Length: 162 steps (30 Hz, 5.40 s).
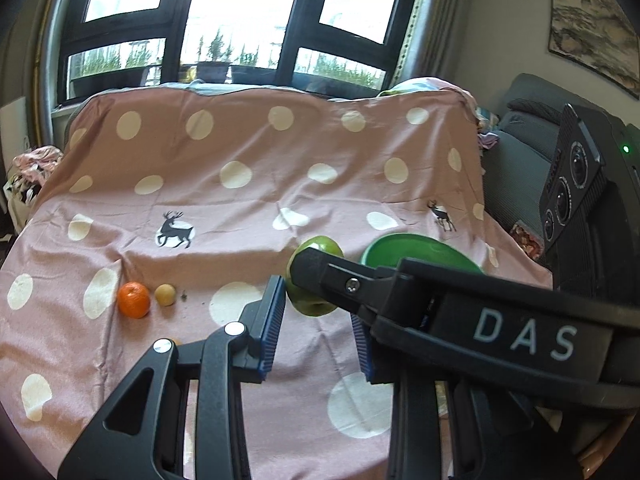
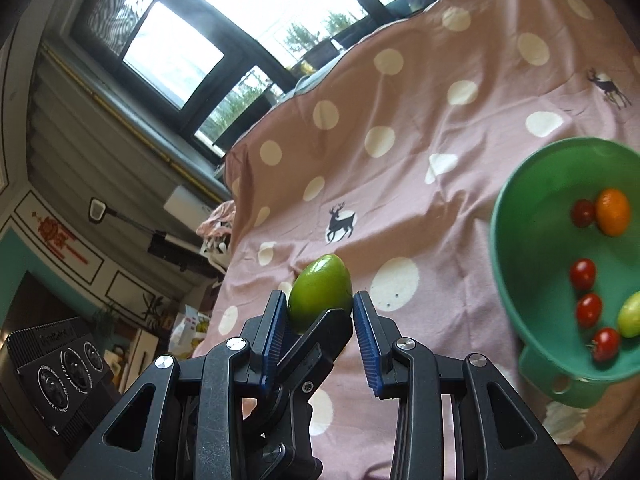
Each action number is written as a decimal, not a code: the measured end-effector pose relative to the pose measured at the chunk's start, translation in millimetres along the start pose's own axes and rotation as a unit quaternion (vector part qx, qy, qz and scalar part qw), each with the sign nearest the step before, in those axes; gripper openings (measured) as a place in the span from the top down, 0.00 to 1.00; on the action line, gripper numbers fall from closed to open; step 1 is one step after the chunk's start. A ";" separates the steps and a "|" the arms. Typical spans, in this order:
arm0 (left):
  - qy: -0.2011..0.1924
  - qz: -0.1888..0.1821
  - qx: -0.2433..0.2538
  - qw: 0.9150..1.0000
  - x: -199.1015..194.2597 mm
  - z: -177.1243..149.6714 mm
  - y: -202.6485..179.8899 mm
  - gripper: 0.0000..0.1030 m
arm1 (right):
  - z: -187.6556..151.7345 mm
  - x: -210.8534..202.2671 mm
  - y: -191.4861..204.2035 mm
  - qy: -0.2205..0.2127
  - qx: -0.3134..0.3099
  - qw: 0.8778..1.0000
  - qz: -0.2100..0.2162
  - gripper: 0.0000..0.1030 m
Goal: Organize fruits
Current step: 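Carry the green apple over the green bowl with the right tool, then open the right tool to drop the green apple into the bowl, then move the right tool to the remaining orange on the cloth, then close the right tool on the orange and lift it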
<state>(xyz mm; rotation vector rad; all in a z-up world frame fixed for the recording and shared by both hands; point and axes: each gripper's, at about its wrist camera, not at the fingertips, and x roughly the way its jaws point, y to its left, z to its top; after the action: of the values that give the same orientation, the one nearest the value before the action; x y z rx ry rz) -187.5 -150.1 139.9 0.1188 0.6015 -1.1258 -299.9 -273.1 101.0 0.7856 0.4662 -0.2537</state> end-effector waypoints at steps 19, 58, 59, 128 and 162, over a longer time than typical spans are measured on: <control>0.005 -0.077 0.081 0.994 39.5 6.8 -94.8 0.70 | 18.3 -75.7 -72.7 -0.098 0.067 0.993 -0.028 0.63; 0.127 -0.145 0.059 0.979 116.8 -19.6 -125.7 0.70 | 17.5 -76.8 -147.6 -0.047 0.170 0.973 -0.146 0.62; 0.131 -0.146 0.057 0.979 118.1 -20.4 -125.2 0.70 | 17.2 -76.1 -148.4 -0.044 0.170 0.973 -0.150 0.62; 0.076 0.109 -0.290 0.948 -11.9 -40.5 203.4 0.16 | -13.2 65.1 26.2 0.032 -0.156 0.955 -0.249 0.40; 0.100 0.185 -0.279 0.937 -11.6 -44.7 222.5 0.16 | -20.2 235.6 41.5 0.197 -0.027 0.977 -0.074 0.57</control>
<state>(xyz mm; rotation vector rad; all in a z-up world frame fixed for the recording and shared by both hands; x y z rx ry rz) -14.1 -25.2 62.6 -0.1429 1.0148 -0.5491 -85.2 -241.2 -1.5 0.7490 0.9044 -0.2227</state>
